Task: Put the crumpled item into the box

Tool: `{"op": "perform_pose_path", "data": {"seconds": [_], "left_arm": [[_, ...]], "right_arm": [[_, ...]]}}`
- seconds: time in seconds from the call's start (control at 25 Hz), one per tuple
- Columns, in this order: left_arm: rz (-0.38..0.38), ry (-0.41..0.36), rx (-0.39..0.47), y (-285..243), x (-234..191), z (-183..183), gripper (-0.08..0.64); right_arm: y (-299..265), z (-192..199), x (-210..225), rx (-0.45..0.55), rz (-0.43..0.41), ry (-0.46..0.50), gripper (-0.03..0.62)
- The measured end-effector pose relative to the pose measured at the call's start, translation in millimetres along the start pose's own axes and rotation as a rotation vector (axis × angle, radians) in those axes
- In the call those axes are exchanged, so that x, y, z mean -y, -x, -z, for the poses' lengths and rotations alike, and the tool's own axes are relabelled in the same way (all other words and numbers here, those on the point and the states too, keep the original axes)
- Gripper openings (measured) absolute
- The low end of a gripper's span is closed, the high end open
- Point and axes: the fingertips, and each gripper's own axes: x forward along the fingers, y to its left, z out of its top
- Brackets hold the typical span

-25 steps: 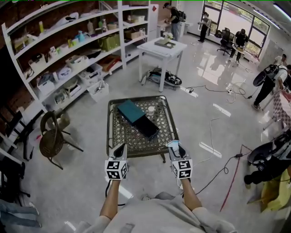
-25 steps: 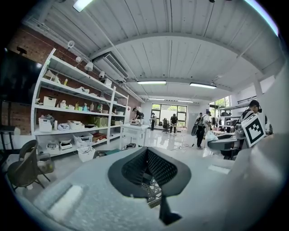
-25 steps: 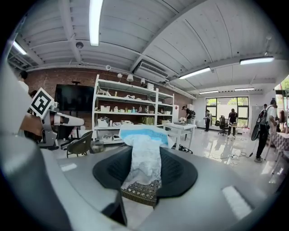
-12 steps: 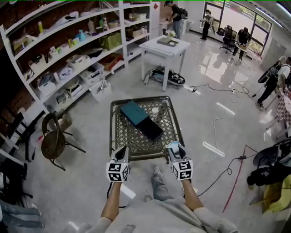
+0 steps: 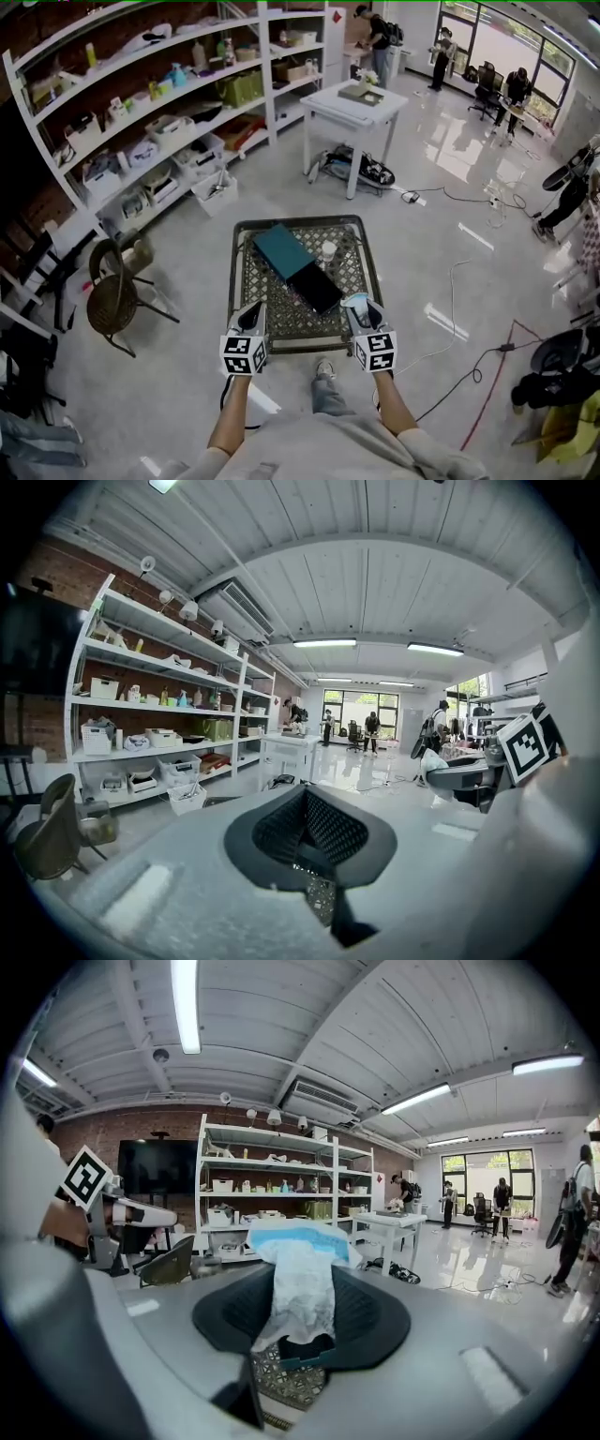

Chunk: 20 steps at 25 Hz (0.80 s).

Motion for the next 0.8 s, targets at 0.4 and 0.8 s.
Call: {"op": "perform_pose_path", "data": {"seconds": [0.4,0.8], "left_arm": [[-0.074,0.026,0.019,-97,-32,-43,0.006],[-0.125,0.021,0.016,-191,-50,-71,0.006]], "right_arm": [[-105,-34,65,-0.001,-0.061,0.016,0.163],[-201,-58,118,0.001,-0.129,0.018,0.161]]}}
